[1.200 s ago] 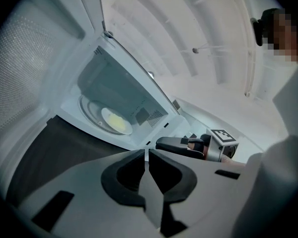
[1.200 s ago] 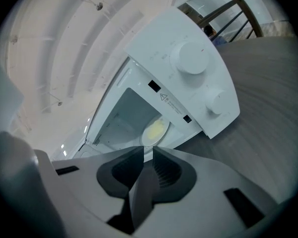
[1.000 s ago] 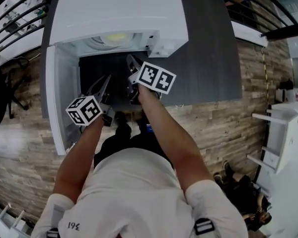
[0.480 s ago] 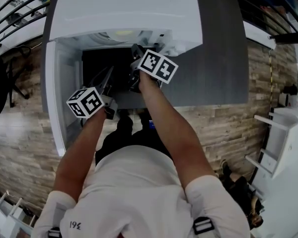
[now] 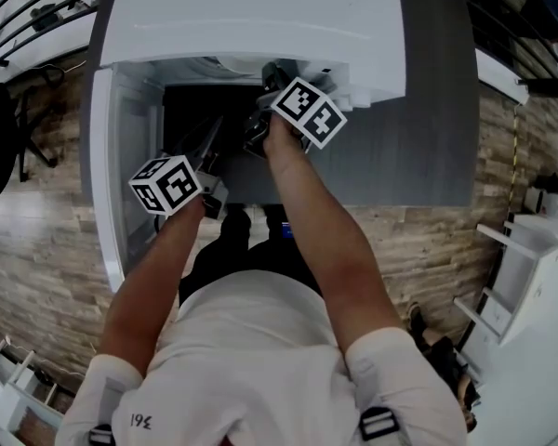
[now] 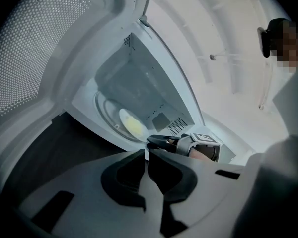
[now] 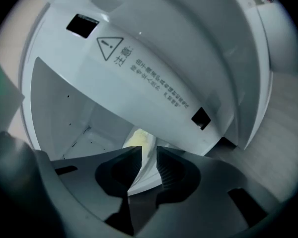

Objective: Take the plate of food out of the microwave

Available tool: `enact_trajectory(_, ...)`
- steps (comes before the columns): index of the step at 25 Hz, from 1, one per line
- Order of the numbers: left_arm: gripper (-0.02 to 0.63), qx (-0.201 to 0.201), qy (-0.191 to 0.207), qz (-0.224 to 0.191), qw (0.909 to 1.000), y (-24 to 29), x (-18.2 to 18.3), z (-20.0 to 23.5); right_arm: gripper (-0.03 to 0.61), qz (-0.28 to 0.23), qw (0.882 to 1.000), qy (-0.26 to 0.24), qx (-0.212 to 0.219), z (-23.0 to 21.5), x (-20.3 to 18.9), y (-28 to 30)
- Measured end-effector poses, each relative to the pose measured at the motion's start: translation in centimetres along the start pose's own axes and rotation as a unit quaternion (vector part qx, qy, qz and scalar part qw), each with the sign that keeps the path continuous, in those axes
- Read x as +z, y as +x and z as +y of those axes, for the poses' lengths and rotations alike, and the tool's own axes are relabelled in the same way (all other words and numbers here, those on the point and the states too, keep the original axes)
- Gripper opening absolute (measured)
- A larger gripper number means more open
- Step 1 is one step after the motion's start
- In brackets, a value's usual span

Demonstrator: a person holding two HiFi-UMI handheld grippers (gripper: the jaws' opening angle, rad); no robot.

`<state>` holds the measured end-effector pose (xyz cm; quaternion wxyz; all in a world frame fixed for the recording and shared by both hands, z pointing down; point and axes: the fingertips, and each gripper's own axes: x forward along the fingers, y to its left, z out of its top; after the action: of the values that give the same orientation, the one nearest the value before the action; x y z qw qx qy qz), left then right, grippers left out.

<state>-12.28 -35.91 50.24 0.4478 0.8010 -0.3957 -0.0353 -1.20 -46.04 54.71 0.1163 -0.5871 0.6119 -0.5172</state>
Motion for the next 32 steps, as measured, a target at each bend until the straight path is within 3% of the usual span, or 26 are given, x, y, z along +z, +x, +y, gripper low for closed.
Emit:
enact_trajectory(8,0.008,0.004,-0.003,-0.001,1.0000,0.7,0.7,0.4,0.065,0.005,1.000,0.014,-0.013,-0.1,0.0,1.5)
enact_trajectory(19,0.008,0.004,-0.025,0.023,0.9994,1.7,0.1,1.6,0.029,0.016,0.998,0.052,0.033,0.0,-0.4,-0.3)
enact_trajectory(25,0.011,0.005,-0.090,0.020,0.9957,2.6,0.7,3.6,0.025,0.038,0.995,0.063,0.062,0.4,-1.2,-1.4)
enact_trajectory(27,0.102,0.010,-0.115,0.016,0.9932,3.0,0.8,4.4,0.021,0.041,0.995,0.064,0.068,0.5,-1.2,-1.7)
enact_trajectory(32,0.129,-0.011,-0.172,0.007,0.9849,4.4,1.3,4.7,0.021,0.046,0.994,0.074,0.073,0.0,-1.0,-2.4)
